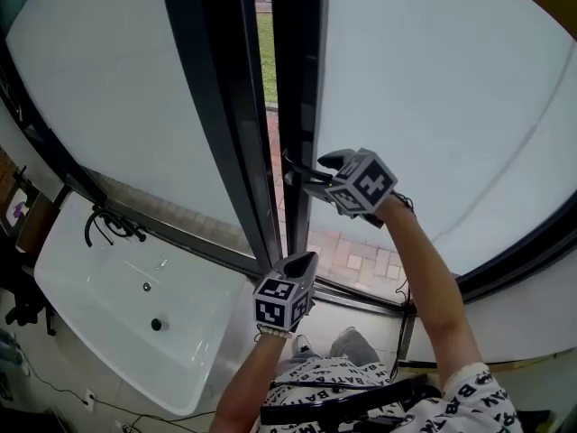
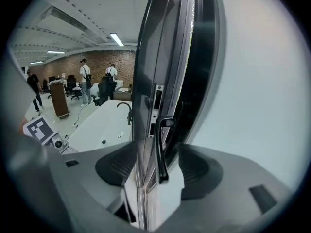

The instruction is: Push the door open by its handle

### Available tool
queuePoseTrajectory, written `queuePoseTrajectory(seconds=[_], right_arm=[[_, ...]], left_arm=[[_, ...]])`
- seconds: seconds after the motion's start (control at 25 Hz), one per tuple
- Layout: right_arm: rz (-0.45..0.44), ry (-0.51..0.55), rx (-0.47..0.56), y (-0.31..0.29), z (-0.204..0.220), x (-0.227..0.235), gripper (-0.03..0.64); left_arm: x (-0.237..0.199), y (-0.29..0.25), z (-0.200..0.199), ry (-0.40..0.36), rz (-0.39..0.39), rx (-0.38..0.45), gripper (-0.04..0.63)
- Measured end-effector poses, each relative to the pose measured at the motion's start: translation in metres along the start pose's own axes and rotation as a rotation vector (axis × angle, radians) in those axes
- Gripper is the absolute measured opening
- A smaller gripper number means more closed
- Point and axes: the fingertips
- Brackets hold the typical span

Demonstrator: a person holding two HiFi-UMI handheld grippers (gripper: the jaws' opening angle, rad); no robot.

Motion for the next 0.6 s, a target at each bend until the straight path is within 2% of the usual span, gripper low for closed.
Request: queuePoseTrajectory(seconds=[0.16, 0.36, 0.44, 0.6], right_arm=[[-0.039, 0.053, -0.044, -0.023, -0.004, -0.008, 0.255], [-0.079, 0.111, -0.083, -0.048, -0.012, -0.01, 0.235], [-0.084, 0.131, -0.099, -0.05, -0.013, -0.012, 0.154], [-0.081, 0.172, -0.141, -0.054, -0.01, -0.006, 0.116]], left_arm=[[-0.006, -0.011, -0.009, -0.039, -0.012, -0.023, -0.014], [-0.015, -0.015, -0.03, -0.041, -0.028, 0.011, -0.014], [-0.018, -0.013, -0.029, -0.032, -0.026, 0.01, -0.014], [-0.024, -0.02, -0.023, -0.008, -0.023, 0.003, -0.014]])
Point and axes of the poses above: the fingertips, and each gripper's own axes: y backward along the fingers, x to its right, z out of its underside, and after that the axes turned 6 degrees about z, right-handed
